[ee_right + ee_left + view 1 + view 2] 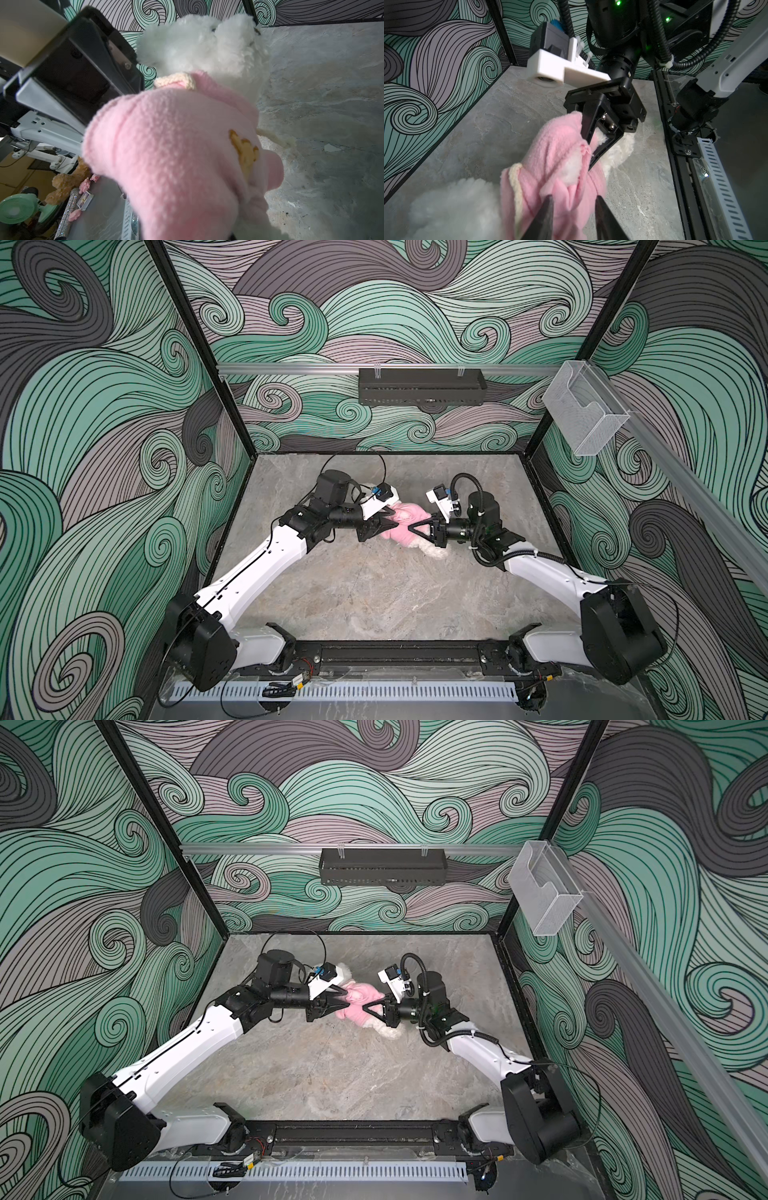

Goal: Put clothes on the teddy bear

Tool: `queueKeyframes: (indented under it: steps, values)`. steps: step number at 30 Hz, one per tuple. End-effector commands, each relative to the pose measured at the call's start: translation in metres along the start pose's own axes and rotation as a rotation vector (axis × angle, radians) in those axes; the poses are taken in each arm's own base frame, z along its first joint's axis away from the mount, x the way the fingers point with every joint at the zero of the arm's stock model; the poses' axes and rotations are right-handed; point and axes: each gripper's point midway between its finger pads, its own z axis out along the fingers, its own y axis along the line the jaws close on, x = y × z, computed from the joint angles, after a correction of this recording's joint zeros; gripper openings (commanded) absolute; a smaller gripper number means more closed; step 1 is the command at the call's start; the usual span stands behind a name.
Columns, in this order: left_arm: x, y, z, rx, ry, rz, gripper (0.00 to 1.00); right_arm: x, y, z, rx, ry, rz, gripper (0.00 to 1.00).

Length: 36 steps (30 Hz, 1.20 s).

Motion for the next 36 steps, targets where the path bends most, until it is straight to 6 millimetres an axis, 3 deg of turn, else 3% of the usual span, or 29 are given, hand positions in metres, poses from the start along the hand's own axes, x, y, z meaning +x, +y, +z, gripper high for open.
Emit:
queueKeyframes:
  steps: [1, 5, 11, 14, 23, 30, 36]
  values:
    - [-0.026, -0.008, -0.016, 0.001, -0.058, 0.020, 0.37, -0.005, 0.012, -0.005, -0.011, 0.020, -0.184, 0.00]
    - [-0.015, -0.021, -0.022, 0.018, 0.005, 0.129, 0.30, -0.005, 0.017, -0.004, -0.040, 0.036, -0.212, 0.00]
    - [0.007, -0.039, -0.006, 0.056, 0.207, 0.313, 0.17, -0.011, 0.015, 0.001, -0.051, 0.031, -0.170, 0.00]
    - [0.004, -0.036, 0.003, 0.029, 0.201, 0.350, 0.17, -0.012, 0.016, 0.002, -0.056, 0.027, -0.161, 0.00]
    - [-0.010, 0.000, 0.015, -0.139, 0.206, 0.404, 0.19, -0.008, 0.019, 0.005, -0.071, 0.047, -0.163, 0.00]
    - [-0.028, -0.009, 0.009, -0.092, 0.142, 0.352, 0.26, -0.005, 0.016, 0.006, -0.066, 0.058, -0.165, 0.00]
    - [-0.031, -0.012, 0.006, -0.043, 0.125, 0.303, 0.30, -0.005, 0.017, 0.004, -0.058, 0.060, -0.169, 0.00]
